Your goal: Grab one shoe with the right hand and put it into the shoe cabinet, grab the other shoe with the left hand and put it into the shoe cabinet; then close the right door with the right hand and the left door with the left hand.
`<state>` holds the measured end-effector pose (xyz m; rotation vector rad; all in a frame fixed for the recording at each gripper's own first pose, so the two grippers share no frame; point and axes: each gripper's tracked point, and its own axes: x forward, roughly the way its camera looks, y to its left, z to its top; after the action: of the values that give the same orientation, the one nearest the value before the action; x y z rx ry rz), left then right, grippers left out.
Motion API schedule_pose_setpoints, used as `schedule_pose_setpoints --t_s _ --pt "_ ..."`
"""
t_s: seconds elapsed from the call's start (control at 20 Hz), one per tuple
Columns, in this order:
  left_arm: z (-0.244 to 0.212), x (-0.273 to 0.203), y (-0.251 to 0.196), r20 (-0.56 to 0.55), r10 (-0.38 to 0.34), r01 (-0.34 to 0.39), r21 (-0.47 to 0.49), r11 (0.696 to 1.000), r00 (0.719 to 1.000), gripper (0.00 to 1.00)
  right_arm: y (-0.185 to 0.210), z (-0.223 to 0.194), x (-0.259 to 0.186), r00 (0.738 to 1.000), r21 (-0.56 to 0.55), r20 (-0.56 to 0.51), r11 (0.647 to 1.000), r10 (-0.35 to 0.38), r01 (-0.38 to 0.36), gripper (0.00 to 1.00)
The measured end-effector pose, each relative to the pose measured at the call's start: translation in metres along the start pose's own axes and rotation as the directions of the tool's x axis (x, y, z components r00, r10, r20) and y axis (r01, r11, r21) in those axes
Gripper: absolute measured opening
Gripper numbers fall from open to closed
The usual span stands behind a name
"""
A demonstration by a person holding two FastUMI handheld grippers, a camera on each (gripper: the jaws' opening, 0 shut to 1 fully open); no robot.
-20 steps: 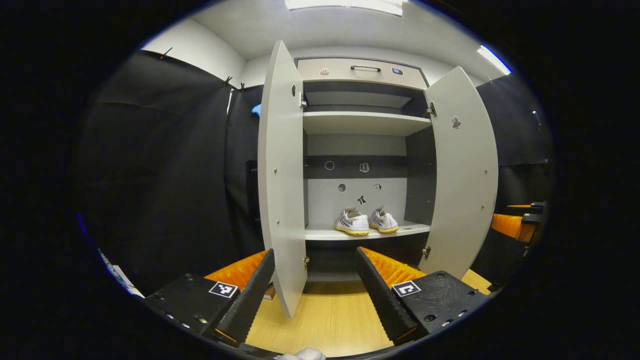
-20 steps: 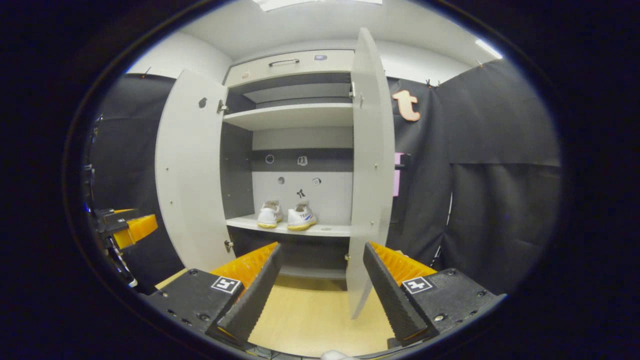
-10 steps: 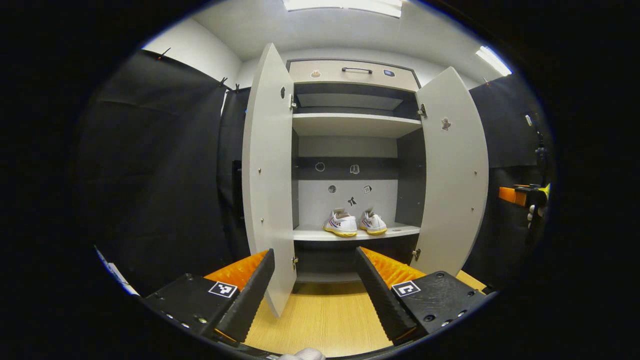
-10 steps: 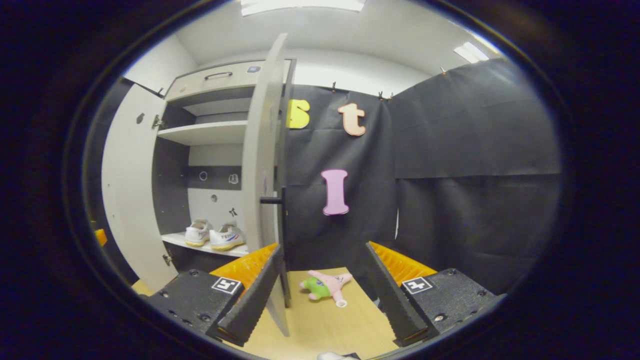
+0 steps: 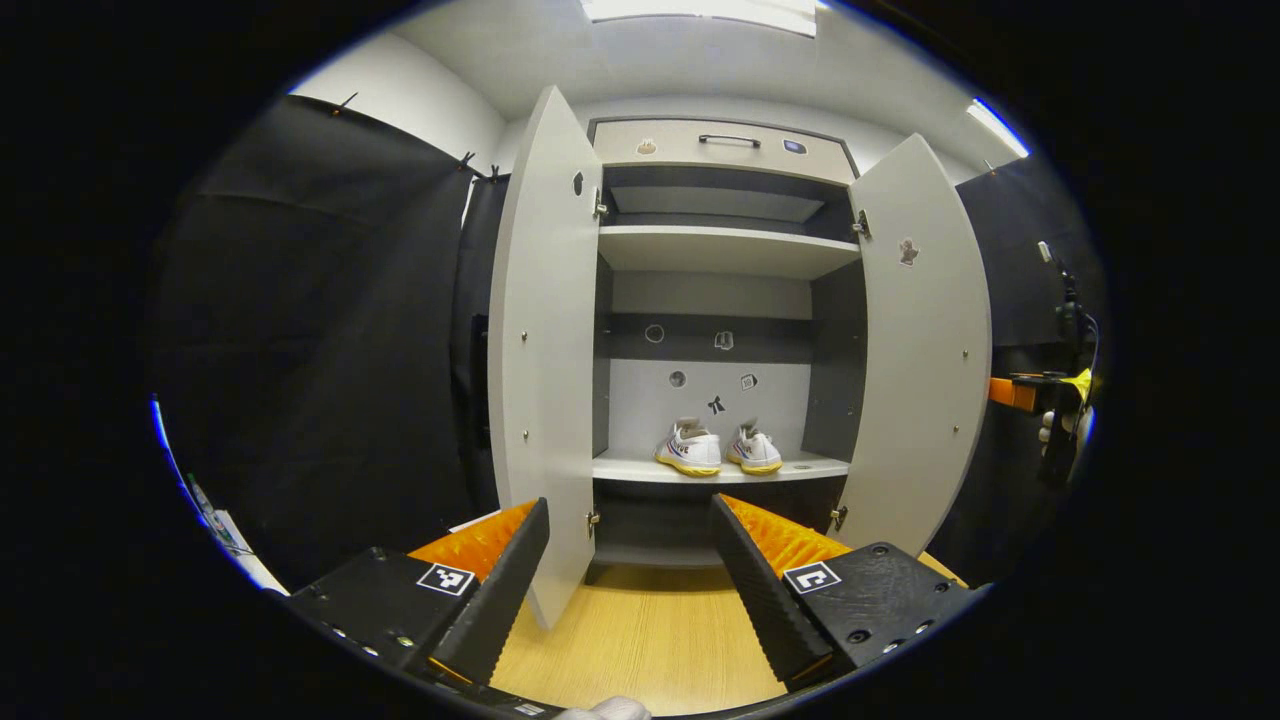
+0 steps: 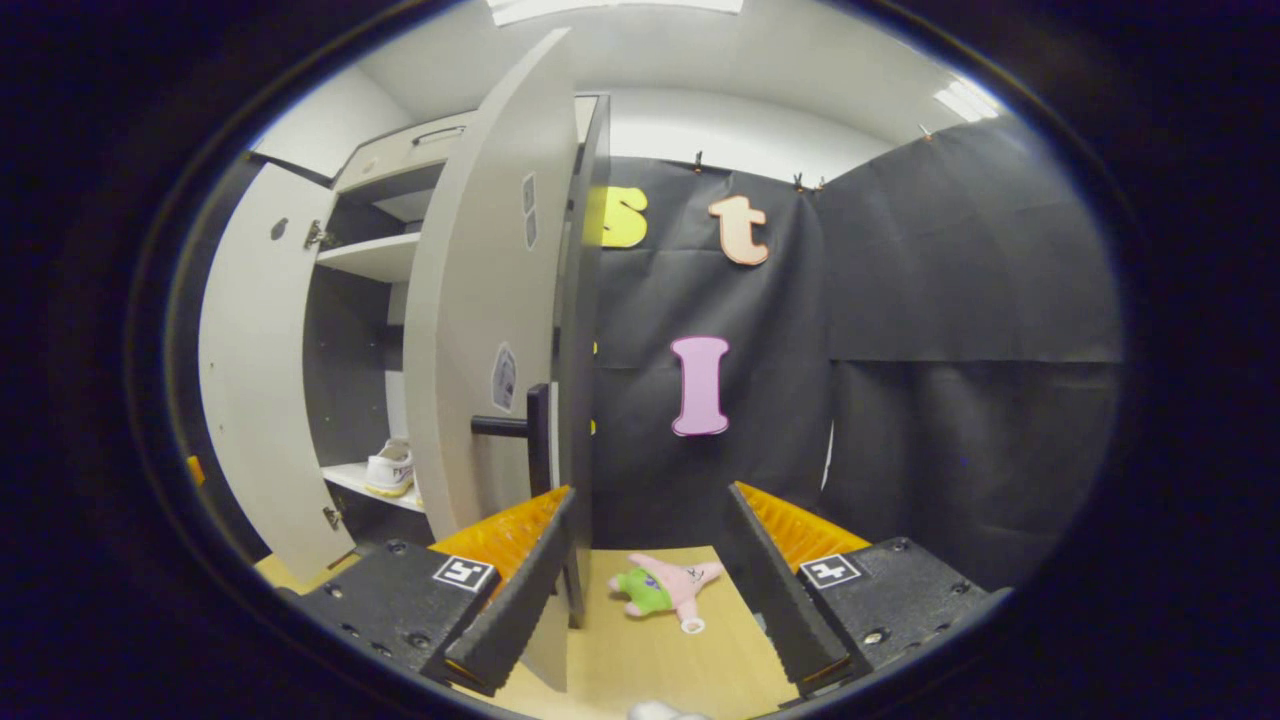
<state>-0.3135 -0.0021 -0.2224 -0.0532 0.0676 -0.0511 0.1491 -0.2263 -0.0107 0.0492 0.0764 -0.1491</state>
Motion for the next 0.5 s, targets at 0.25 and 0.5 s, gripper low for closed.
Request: schedule_pose_setpoints --t_s 0.25,0.5 --pt "0.001 0.0 0.001 -0.006 0.017 -0.017 -0.008 1.0 1.0 0.97 0.021 0.001 -0.003 1.0 -0.005 -0.001 1.0 0.028 -0.028 0.93" --pt "0.007 -0.003 0.004 0.004 0.026 -0.026 0.004 1.0 1.0 0.97 0.083 0.001 -0.004 0.987 0.003 0.003 0.987 0.16 -0.16 0.93"
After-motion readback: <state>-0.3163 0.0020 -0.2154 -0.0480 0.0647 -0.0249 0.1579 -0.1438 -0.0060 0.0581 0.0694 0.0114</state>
